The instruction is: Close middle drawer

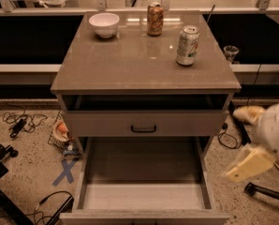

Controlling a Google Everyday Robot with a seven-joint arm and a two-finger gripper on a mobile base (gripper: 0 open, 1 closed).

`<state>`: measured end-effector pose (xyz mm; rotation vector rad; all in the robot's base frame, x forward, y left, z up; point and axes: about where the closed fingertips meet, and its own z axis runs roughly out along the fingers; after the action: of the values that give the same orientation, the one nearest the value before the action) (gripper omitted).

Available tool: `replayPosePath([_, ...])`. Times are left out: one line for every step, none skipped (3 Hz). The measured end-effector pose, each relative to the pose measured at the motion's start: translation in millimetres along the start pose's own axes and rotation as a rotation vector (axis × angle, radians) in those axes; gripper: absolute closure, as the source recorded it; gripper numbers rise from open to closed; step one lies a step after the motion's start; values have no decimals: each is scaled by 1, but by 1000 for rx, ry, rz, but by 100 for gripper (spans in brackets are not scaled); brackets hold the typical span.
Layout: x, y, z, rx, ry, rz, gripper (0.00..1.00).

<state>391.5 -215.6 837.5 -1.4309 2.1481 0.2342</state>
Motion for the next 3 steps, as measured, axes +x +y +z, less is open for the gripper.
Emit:
replayPosePath([33,36,79,-61,-119,96,38])
replayPosePath([63,66,152,-93,-175,164,61])
replayPosePath([91,92,201,-111,-189,218,85])
